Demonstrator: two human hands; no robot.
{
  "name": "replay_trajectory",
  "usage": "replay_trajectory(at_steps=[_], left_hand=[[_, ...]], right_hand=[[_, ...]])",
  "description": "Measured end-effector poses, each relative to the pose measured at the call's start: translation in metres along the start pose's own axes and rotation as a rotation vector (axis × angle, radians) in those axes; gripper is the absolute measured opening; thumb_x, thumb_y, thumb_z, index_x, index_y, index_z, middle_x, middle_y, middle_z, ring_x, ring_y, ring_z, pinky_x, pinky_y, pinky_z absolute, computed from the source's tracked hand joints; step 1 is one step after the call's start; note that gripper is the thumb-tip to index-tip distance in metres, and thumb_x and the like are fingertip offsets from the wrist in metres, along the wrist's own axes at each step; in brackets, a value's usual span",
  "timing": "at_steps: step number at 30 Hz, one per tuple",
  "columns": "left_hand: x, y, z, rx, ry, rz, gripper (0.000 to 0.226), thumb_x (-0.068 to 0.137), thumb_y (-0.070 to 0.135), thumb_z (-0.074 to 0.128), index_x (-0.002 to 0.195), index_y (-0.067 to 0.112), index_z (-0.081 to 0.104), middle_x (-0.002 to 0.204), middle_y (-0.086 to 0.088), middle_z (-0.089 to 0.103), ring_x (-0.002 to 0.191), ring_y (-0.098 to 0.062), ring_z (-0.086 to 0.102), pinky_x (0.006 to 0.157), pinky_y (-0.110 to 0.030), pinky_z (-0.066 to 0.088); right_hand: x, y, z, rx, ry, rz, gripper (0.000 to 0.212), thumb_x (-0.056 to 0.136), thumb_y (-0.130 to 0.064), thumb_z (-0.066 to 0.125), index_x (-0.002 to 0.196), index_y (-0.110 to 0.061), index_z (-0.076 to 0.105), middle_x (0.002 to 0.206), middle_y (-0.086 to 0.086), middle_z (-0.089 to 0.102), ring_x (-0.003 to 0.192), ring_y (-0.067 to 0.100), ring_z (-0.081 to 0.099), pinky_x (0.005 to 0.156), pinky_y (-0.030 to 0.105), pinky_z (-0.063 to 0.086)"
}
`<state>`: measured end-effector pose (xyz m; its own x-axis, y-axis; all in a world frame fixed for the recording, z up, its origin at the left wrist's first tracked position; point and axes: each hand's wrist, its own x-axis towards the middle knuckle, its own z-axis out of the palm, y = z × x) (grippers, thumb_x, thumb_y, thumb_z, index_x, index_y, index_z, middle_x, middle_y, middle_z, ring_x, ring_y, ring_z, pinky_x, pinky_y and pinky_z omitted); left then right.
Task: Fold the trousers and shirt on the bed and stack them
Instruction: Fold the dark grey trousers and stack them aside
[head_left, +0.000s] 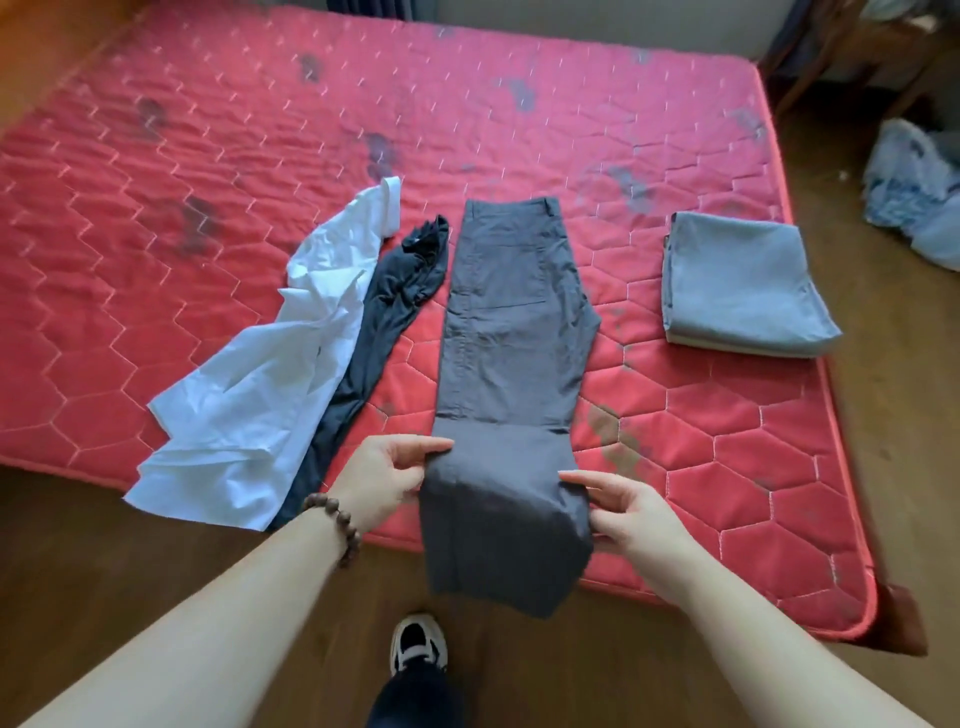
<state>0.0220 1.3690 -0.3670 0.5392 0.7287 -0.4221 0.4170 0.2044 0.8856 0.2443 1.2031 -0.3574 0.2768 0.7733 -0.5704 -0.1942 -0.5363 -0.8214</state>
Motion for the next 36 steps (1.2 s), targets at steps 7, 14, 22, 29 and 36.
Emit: replay_trajectory(at_steps=[7, 14, 22, 29, 36], left_hand=[[0.13, 0.059, -0.027, 0.09, 0.06, 0.236, 0.034, 0.082, -0.011, 0.059, 0.077, 0.019, 0.074, 0.081, 0.002, 0.069, 0.078, -0.006, 0.062, 0.078, -0.017, 0.049], [0.337, 0.018, -0.027, 0.054, 0.081, 0.109, 0.017, 0.084, -0.002, 0.065, 0.096, 0.009, 0.068, 0.09, -0.009, 0.071, 0.077, -0.009, 0.065, 0.079, -0.031, 0.054], [0.369, -0.029, -0.025, 0.945, -0.078, 0.589, 0.079, 0.056, -0.007, 0.07, 0.131, 0.015, 0.058, 0.137, -0.022, 0.047, 0.124, -0.039, 0.048, 0.104, -0.047, 0.04], [0.384, 0.001, -0.011, 0.682, -0.131, 0.556, 0.042, 0.076, 0.004, 0.053, 0.115, 0.01, 0.068, 0.122, -0.011, 0.064, 0.118, -0.026, 0.057, 0.105, -0.036, 0.041], [0.462, 0.021, -0.015, 0.112, 0.127, -0.171, 0.009, 0.088, 0.016, 0.063, 0.086, 0.01, 0.069, 0.078, -0.009, 0.068, 0.073, -0.019, 0.058, 0.082, -0.047, 0.055]], right_hand=[[0.116, -0.089, -0.037, -0.253, 0.089, -0.274, 0.028, 0.083, 0.012, 0.058, 0.079, -0.011, 0.073, 0.078, 0.0, 0.068, 0.073, 0.008, 0.061, 0.07, 0.021, 0.048], [0.334, -0.091, -0.067, -0.103, 0.24, 0.01, 0.013, 0.094, -0.005, 0.053, 0.094, -0.003, 0.066, 0.068, 0.01, 0.054, 0.054, 0.011, 0.047, 0.047, 0.019, 0.04], [0.36, -0.043, -0.076, -0.764, 0.282, -0.081, 0.084, 0.074, 0.002, 0.062, 0.139, -0.043, 0.036, 0.093, -0.005, 0.054, 0.066, 0.007, 0.054, 0.065, 0.02, 0.045], [0.391, -0.093, -0.081, -0.972, 0.031, -0.467, 0.034, 0.077, 0.007, 0.063, 0.098, -0.017, 0.077, 0.116, 0.009, 0.067, 0.117, 0.024, 0.054, 0.103, 0.038, 0.041], [0.467, -0.141, -0.082, -0.032, 0.143, 0.235, 0.019, 0.099, -0.017, 0.048, 0.082, -0.019, 0.057, 0.067, -0.004, 0.064, 0.071, 0.012, 0.056, 0.059, 0.022, 0.05]])
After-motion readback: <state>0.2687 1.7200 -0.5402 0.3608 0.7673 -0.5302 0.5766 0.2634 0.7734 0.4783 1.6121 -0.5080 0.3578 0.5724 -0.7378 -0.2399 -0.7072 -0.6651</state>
